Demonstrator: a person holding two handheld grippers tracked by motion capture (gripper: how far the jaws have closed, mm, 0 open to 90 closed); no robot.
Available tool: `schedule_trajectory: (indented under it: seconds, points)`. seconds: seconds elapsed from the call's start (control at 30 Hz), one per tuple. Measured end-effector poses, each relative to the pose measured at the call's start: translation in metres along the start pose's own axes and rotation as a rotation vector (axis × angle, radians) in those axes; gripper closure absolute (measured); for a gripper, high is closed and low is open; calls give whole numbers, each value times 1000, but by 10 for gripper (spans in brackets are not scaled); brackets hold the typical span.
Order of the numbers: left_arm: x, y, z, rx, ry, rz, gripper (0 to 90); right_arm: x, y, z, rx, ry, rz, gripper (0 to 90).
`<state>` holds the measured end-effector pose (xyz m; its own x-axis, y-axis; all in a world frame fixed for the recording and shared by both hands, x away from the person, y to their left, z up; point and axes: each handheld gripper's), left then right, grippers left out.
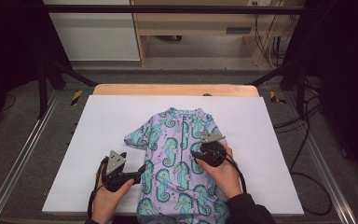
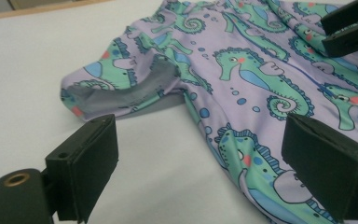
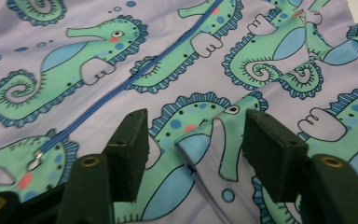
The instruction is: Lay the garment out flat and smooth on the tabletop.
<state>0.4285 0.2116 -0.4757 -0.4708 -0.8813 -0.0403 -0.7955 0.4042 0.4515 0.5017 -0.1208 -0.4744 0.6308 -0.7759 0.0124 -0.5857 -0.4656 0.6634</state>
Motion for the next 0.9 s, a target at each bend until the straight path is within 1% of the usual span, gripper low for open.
schedule_trajectory:
  seconds: [0.1,0.17,0.23,0.27,0.37,0.4,0.5,0.53,0.63,0.77,0.87,0.9]
  points:
    - [-3,3,0,16,9,-3,106,3,-5,-1,-11,-15,2,494]
    - [-4,5,0,21,11,-6,105,4,-7,-1,-25,-19,8,573]
    - [-6,6,0,23,14,-6,106,6,-9,1,-35,-24,4,620]
    - [-6,6,0,22,15,-7,107,7,-8,1,-32,-30,-3,685]
    - [-7,6,1,22,16,-10,108,8,-7,1,-39,-26,-5,817]
    - [-8,6,1,22,16,-10,108,10,-6,1,-42,-26,-6,847]
    - [-8,8,1,26,16,-13,110,17,-1,1,-22,-45,-17,868]
    - [-8,8,1,27,17,-16,111,20,2,1,-10,-52,-13,869]
    - [-11,9,1,31,22,-23,112,35,13,3,38,-106,-15,869]
    - [-12,10,2,32,27,-28,113,64,32,10,100,-170,22,871]
    - [-11,9,2,31,24,-30,115,89,45,17,118,-223,56,873]
    - [-11,9,2,32,23,-31,115,95,48,19,119,-235,61,872]
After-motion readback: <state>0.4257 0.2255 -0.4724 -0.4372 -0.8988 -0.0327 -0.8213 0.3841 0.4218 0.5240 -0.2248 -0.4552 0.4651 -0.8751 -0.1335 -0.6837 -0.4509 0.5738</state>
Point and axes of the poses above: each handheld gripper's, and its own axes: y roughly backward along the jaws, z roughly out of its underside, x roughly to its right, and after that the axes turned 4 degrees about -z, right-handed
